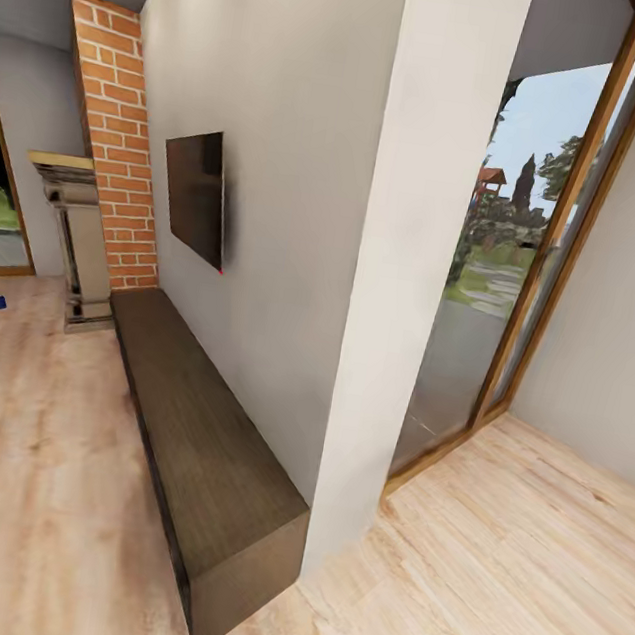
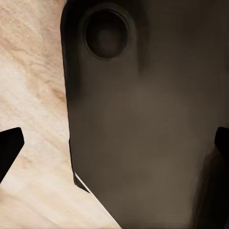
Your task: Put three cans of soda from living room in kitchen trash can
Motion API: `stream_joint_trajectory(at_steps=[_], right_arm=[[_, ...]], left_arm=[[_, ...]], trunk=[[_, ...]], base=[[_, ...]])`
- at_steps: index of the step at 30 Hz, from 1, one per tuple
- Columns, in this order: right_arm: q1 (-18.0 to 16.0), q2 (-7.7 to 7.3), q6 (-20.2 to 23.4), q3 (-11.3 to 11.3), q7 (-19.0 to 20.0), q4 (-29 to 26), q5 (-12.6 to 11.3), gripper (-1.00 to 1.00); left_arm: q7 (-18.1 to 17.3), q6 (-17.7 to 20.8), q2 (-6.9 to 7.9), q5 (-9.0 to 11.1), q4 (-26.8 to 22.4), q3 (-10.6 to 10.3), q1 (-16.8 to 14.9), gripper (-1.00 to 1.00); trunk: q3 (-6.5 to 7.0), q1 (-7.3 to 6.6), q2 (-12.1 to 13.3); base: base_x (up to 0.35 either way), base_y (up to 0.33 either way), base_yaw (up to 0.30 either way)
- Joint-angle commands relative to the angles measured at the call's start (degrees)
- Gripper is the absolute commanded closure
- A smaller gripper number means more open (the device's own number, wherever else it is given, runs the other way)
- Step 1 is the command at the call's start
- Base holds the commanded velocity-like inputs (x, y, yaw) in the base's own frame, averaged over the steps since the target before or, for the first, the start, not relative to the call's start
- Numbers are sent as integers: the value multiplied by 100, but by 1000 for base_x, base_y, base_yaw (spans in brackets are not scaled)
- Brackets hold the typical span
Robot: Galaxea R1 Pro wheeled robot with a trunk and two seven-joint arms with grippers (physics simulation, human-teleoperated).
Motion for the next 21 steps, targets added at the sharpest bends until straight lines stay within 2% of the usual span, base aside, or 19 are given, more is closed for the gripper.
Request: stream_joint_trajectory(at_steps=[1,21], right_arm=[[8,-33,-24,19,4,-12,30,-100],[8,-51,-24,24,6,-10,42,-100]], left_arm=[[5,-11,-6,-1,-22,26,-33,-100],[0,-10,-15,-1,-23,25,-45,-100]], trunk=[[0,0,1],[0,0,1]], base=[[0,0,0],[0,0,0]])
